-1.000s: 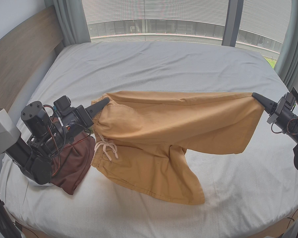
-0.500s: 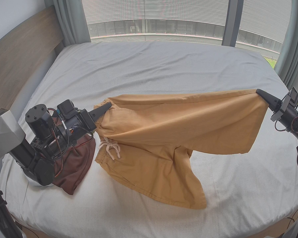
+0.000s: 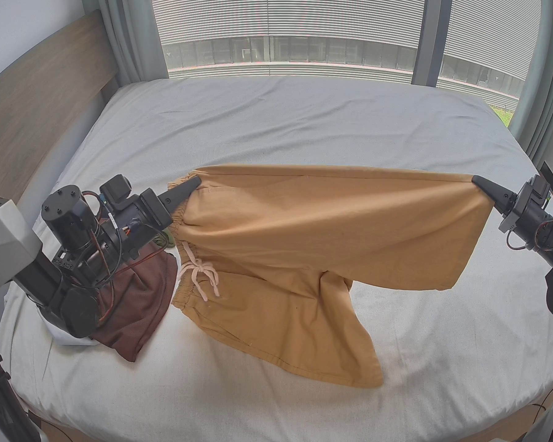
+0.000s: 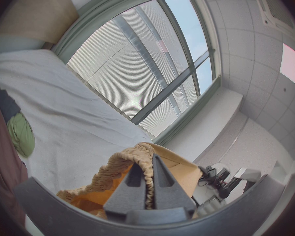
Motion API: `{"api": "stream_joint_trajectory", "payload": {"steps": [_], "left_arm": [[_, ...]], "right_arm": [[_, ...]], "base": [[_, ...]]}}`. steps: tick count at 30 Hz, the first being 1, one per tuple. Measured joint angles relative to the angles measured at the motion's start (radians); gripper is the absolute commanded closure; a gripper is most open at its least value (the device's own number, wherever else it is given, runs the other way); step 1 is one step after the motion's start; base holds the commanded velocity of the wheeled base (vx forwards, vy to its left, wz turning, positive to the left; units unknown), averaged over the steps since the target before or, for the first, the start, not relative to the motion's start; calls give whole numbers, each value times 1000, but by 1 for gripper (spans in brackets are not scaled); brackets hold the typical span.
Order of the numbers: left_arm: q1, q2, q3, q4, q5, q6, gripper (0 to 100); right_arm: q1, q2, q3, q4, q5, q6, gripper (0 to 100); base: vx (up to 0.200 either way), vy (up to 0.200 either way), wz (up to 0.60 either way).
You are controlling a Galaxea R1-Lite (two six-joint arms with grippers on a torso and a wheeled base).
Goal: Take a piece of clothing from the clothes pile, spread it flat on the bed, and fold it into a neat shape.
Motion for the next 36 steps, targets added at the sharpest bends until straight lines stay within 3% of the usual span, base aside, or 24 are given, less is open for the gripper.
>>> {"api": "stream_joint_trajectory", "payload": {"steps": [4,8,20,28,36], "left_arm": [[0,-10,-10,0,14,-106,100],[0,-23,-17,0,20,-140,100],[-7,-28,-16,0,49,-108,100],[-2,18,-64,1,68,-46,100],[-3,104,-185,1,153,-38,100]], "right_arm": [[-7,15,-1,0,0,-12,100],[-11,28,-2,0,0,-18,100],[-5,42,-7,0,-1,-39,100],[-3,100,-100,2,-1,-41,100],[-3,202,-202,3,-1,-41,100]], "base": [[0,0,0],[0,0,0],[0,0,0],[0,0,0],[0,0,0]]}}
